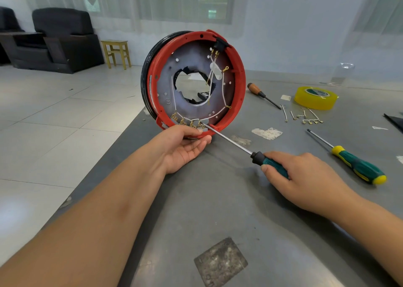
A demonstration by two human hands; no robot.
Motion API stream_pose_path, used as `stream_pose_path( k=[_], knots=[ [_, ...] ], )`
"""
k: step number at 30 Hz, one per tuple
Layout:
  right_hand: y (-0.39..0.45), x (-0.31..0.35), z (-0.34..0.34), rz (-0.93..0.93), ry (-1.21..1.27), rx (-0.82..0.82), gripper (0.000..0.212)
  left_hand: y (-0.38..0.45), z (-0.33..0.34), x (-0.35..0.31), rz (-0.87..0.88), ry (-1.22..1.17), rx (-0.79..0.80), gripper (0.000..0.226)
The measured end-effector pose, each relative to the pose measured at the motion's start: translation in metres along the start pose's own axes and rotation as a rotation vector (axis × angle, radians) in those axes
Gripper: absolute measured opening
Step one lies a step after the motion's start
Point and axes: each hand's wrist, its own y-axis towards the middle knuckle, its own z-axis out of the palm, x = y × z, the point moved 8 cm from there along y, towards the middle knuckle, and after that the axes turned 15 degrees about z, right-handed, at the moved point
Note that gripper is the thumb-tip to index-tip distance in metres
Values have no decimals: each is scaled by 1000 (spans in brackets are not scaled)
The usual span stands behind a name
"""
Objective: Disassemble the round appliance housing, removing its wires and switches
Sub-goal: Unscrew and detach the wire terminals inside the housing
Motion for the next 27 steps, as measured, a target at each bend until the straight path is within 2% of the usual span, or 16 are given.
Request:
stream_pose_path(
  k=[5,12,15,18,22,25,27],
  knots=[
    [5,-8,4,69,191,50,27,1,-1,1,16,-13,13,8],
    [11,-31,-5,78,225,-35,12,-5,2,-1,33,-1,53,12],
    [13,-27,0,118,468,12,9,-9,5,0,24,39,71,10],
    [17,-15,8,210,837,55,10,-14,9,1,-6,70,106,15],
    [24,1,22,348,1095,-10,35,-25,16,4,-94,53,155,24],
    [33,7,29,486,1126,-92,63,-35,20,6,-142,14,184,41],
    [41,13,32,544,1192,-77,77,-39,19,6,-148,19,194,49]
  ],
)
